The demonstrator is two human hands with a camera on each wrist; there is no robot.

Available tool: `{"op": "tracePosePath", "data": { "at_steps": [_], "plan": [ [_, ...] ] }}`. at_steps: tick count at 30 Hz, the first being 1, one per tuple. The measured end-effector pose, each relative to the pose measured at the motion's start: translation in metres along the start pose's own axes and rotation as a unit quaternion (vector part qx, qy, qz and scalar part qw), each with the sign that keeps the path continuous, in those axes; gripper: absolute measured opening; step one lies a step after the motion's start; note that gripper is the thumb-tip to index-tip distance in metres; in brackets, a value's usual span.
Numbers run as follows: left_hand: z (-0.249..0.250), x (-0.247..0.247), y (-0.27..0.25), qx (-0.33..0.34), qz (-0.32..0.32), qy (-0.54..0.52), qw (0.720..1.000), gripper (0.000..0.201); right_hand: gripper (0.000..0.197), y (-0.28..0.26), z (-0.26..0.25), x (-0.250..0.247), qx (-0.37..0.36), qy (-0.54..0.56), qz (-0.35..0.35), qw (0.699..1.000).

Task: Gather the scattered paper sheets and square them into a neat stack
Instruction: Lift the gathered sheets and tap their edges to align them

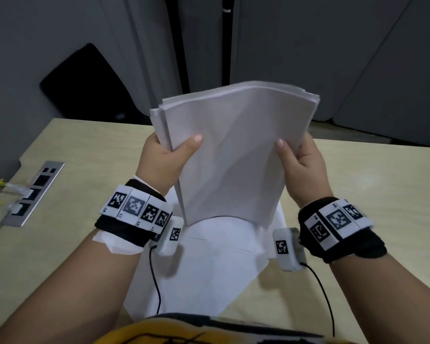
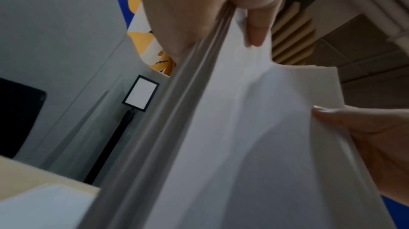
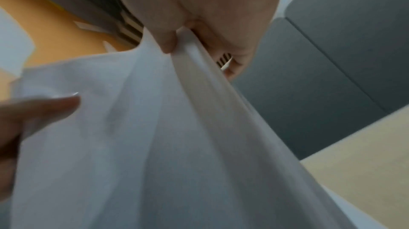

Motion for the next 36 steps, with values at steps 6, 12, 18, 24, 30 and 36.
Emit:
{"op": "tracePosePath", "data": {
  "at_steps": [6, 12, 18, 24, 30, 36],
  "plan": [
    [0.036, -0.001, 0.01, 0.089, 0.038, -0.023, 0.995, 0.023, 0.026, -0.002, -0.032, -0.011, -0.057, 0.114, 0.042, 0.991],
    [0.03, 0.005, 0.005, 0.114, 0.02, 0.022, 0.993, 0.042, 0.04, 0.0, -0.034, -0.011, -0.05, 0.068, 0.046, 0.995],
    [0.037, 0.011, 0.004, 0.165, 0.061, 0.104, 0.979, 0.019, 0.04, -0.007, -0.046, -0.004, -0.079, 0.044, 0.034, 0.995],
    [0.049, 0.016, 0.0, 0.215, 0.062, 0.137, 0.965, 0.024, 0.066, -0.008, -0.066, -0.021, -0.168, -0.036, 0.101, 0.98],
    [0.056, 0.016, 0.003, 0.229, 0.107, 0.149, 0.956, 0.011, 0.042, -0.008, -0.076, -0.016, -0.18, -0.042, 0.095, 0.978],
    [0.048, 0.01, 0.0, 0.209, 0.056, 0.048, 0.975, 0.017, 0.052, 0.002, -0.022, -0.009, 0.039, 0.116, 0.022, 0.992]
  ]
}}
Point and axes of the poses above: each hand's wrist, its own y-axis towards the middle knuckle, its own x-axis out of the palm, z = x × y, the point moved 8 cm from there along y, towards the middle knuckle, and after that the axes turned 14 degrees about -y, right-handed, at the moved point
